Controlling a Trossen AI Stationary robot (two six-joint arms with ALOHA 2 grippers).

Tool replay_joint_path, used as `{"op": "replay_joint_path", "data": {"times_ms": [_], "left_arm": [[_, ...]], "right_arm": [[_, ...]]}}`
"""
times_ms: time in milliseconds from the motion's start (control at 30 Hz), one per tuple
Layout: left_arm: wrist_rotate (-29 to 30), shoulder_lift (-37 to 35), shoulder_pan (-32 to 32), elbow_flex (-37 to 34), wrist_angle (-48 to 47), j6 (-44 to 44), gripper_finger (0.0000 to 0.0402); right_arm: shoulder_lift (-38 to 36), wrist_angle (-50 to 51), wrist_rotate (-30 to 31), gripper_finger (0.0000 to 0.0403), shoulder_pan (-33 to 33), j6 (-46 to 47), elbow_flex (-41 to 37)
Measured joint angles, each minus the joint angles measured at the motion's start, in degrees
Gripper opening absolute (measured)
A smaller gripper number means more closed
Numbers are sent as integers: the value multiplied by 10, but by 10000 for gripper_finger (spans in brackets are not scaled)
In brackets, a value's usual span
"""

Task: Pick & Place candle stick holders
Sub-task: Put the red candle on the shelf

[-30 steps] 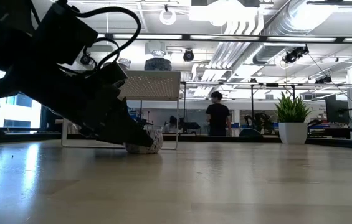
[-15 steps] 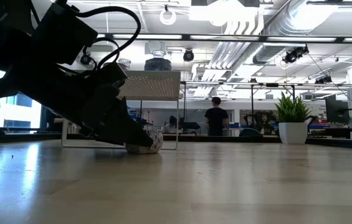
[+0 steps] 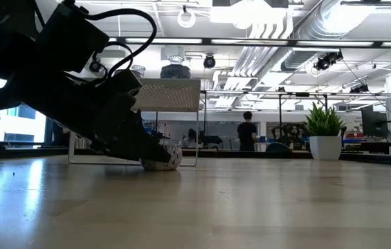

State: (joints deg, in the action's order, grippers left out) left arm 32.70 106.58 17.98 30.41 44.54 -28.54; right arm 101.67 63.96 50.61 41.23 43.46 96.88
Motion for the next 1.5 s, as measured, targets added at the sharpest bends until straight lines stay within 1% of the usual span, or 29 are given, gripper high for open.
{"op": "replay_joint_path", "data": {"times_ms": [200,300,433,533,633,833,967,1067,1200,1400,1500], "left_arm": [[-1,17,0,11,2,-3,281],[-20,17,1,22,-3,0,281],[-56,6,12,37,-18,9,281],[-46,-12,26,47,-44,9,281],[-6,-36,45,62,-108,-2,281],[62,-99,84,119,-311,-47,281],[149,-139,113,171,-449,-75,281],[207,-162,131,210,-520,-105,281],[261,-179,151,236,-604,-195,281],[348,-195,158,243,-778,-404,281],[388,-195,157,243,-821,-464,281]], "right_arm": [[0,0,0,188,0,1,0],[0,0,0,188,0,1,0],[0,0,-2,188,1,2,0],[0,-1,-7,188,7,2,0],[0,-2,-7,188,16,6,0],[0,-2,1,188,35,7,0],[0,-3,2,188,43,7,0],[0,-1,4,188,48,15,0],[0,-1,7,188,60,17,0],[0,-1,41,188,84,23,0],[0,1,53,188,92,27,0]]}}
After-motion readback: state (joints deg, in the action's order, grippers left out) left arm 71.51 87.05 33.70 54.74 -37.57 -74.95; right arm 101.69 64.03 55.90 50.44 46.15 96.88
